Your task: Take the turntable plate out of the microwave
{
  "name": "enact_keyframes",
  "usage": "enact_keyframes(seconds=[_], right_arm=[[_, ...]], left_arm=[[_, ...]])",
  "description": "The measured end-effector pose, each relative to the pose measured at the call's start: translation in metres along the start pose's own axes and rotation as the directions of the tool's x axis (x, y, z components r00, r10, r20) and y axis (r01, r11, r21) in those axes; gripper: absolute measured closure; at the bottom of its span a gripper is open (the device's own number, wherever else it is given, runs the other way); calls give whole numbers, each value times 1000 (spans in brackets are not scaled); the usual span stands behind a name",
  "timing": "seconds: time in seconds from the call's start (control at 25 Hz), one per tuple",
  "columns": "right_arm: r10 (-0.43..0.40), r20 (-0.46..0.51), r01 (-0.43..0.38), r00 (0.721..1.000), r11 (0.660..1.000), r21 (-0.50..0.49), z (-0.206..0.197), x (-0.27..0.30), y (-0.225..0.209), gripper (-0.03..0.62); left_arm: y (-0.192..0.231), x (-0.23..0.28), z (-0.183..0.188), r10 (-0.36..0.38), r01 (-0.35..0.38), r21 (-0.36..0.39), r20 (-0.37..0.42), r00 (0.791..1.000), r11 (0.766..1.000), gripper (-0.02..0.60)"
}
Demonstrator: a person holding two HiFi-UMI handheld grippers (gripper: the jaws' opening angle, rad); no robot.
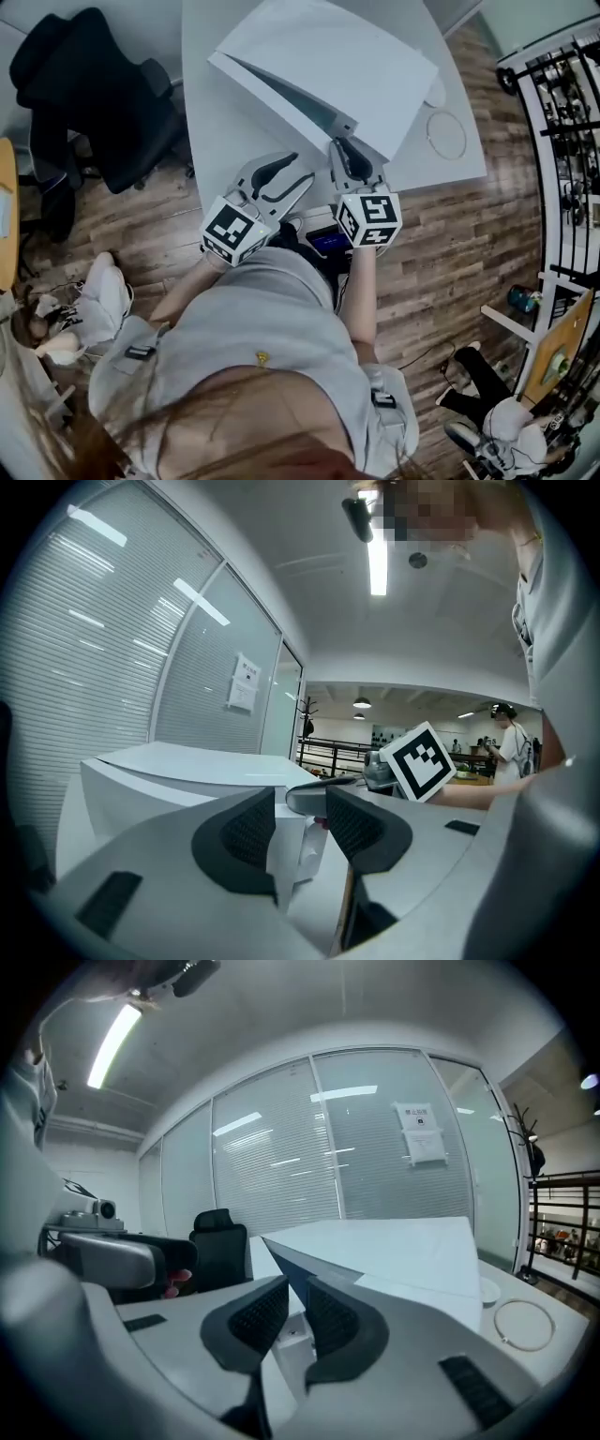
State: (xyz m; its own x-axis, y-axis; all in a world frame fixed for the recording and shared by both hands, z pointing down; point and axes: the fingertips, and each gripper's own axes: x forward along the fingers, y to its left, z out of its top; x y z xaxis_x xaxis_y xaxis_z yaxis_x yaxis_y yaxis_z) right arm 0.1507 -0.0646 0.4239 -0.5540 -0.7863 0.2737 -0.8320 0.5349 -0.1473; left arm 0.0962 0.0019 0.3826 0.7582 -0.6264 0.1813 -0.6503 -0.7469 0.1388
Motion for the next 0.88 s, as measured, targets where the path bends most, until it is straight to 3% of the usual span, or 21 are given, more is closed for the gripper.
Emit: enact_keyframes(seconds=[0.2,0.44,0.68,0.88], right_arm=[[53,2,-53,999,998,40,-3,-3,11,539],[122,-35,-120,992,992,36,-10,-10,40,542],[259,-87,-257,962,966,26,-16,-11,86,543],[348,-108,-350,931,937,-1,-18,1,129,543]], left_arm=[[8,-6,10,5,-4,-15,27,1000,1000,413],[6,-13,21,-49,52,-59,48,998,997,413],[14,-26,17,-94,96,-95,28,995,991,413],[33,-52,16,-85,88,-127,33,996,988,413]])
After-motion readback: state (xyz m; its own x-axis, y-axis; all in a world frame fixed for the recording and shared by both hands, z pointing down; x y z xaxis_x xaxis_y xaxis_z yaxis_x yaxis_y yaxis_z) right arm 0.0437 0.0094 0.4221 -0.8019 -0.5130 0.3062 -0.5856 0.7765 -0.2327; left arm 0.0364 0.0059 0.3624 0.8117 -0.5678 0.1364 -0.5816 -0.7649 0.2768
